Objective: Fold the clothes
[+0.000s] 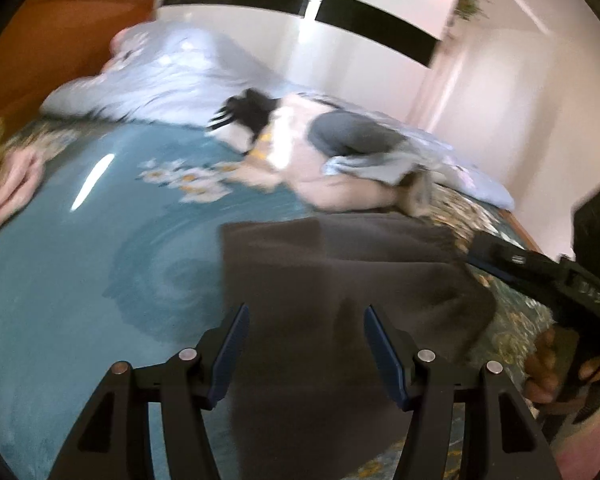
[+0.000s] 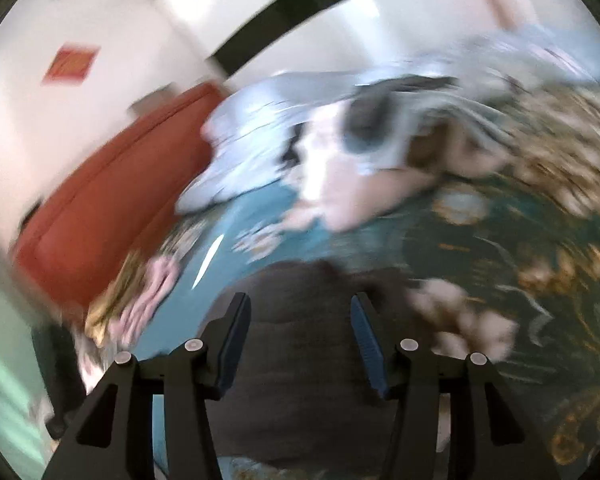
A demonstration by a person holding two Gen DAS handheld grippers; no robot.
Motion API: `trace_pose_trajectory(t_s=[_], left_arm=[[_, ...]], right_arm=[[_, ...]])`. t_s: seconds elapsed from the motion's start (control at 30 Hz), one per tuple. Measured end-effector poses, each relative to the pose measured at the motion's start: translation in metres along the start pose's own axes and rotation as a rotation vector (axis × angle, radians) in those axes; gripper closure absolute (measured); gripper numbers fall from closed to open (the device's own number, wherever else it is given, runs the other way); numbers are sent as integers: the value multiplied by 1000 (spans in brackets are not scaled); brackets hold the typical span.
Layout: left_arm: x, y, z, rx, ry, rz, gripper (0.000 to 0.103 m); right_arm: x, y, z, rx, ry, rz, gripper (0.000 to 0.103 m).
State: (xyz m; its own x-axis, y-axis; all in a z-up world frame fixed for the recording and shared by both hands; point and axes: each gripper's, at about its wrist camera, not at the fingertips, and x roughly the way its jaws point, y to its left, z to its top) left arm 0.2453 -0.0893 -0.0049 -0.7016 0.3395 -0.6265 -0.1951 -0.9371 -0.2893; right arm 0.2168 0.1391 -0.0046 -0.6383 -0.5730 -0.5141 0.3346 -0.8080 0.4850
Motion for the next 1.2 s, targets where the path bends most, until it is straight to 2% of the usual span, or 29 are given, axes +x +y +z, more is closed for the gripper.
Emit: trace_pose_trajectory(t_s=[0.1, 0.17, 0.33, 0.47, 0.53, 0.57, 0.63, 0.73, 0.87, 1.03, 1.13, 1.2], left_arm=[[9, -2, -6, 14, 22, 1, 39], [15, -4, -10, 24, 37, 1, 39], [29, -8, -21, 47, 75, 3, 39], [14, 2, -17, 0, 36, -16, 39], [7, 7, -15, -24, 16, -25, 39], [4, 16, -14, -56, 6, -24, 39], [3, 36, -14, -139, 4, -31, 38], [11, 67, -19, -290, 36, -65, 36], [32, 93, -33, -444, 109, -141, 36], [51, 93, -34, -504, 159, -271, 33], [65, 82, -29, -459, 205, -300, 29], [72, 77, -28, -436, 222, -298, 23]], right_arm=[[2, 13, -7, -80, 0, 6, 49], [12, -3, -9, -31, 26, -11, 49], [22, -33, -26, 102, 56, 32, 49], [20, -28, -23, 84, 56, 16, 49], [12, -25, -19, 82, 34, 35, 49], [8, -26, -17, 77, 18, 38, 48], [0, -32, -14, 78, -2, 25, 30], [0, -66, -21, 220, 38, 16, 26], [11, -103, -45, 428, 124, 132, 20], [17, -102, -49, 432, 142, 200, 19], [23, -97, -47, 413, 155, 229, 8], [27, -94, -45, 390, 161, 217, 8]])
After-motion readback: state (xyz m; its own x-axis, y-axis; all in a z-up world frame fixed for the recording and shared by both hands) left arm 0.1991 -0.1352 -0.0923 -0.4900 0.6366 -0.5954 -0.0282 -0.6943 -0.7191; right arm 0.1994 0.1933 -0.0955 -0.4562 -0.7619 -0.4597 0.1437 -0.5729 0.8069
